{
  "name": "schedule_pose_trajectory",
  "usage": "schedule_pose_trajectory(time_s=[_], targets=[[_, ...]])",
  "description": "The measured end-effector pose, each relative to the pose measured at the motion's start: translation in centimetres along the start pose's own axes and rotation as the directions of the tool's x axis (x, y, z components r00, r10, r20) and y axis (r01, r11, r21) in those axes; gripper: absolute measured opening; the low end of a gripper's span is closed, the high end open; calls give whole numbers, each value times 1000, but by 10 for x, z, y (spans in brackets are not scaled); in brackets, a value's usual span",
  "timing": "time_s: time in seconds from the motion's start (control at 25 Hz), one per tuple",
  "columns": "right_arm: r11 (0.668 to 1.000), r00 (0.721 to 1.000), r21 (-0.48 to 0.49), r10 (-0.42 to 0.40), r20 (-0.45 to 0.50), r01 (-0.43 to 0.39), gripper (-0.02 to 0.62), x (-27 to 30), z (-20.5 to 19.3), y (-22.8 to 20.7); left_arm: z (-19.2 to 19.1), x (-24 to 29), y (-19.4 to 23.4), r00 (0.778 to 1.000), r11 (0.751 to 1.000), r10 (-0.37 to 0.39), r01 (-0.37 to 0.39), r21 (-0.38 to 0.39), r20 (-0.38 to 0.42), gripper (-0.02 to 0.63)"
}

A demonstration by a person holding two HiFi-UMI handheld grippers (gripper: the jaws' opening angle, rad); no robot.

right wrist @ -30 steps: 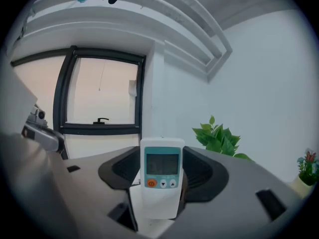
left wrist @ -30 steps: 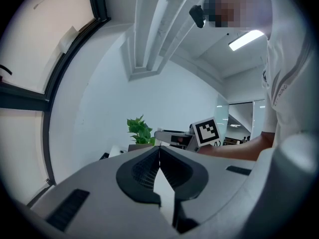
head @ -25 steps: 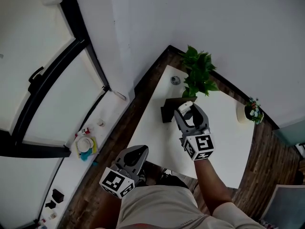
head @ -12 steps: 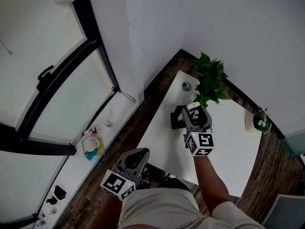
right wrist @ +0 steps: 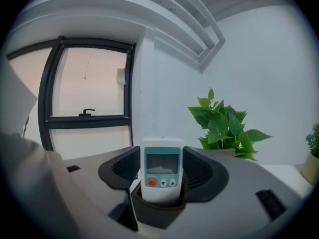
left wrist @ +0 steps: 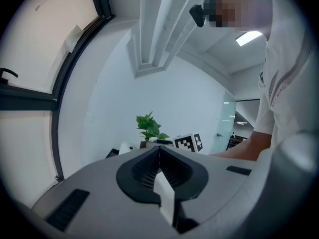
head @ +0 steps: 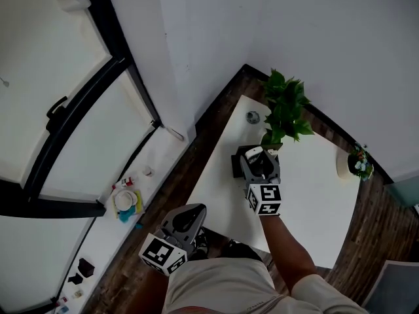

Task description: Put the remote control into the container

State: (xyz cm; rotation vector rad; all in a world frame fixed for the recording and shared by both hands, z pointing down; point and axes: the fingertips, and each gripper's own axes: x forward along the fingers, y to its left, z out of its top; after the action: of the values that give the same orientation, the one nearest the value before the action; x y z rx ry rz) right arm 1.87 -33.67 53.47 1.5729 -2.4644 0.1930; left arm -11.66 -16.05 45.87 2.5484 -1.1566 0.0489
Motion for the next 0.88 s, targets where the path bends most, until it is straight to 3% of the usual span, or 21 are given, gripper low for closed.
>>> schedule_pose_trajectory(time_s=[0.36, 0.88], targets=[[1000, 998, -4, 19, -67, -19, 270, 3, -24, 5, 1, 3, 1, 1000, 1000, 6, -6, 6, -8, 8], [999, 995, 26, 21, -96, -18, 272, 0, -22, 0, -5, 4, -13, 1000, 1000, -9, 9, -8, -13, 8]])
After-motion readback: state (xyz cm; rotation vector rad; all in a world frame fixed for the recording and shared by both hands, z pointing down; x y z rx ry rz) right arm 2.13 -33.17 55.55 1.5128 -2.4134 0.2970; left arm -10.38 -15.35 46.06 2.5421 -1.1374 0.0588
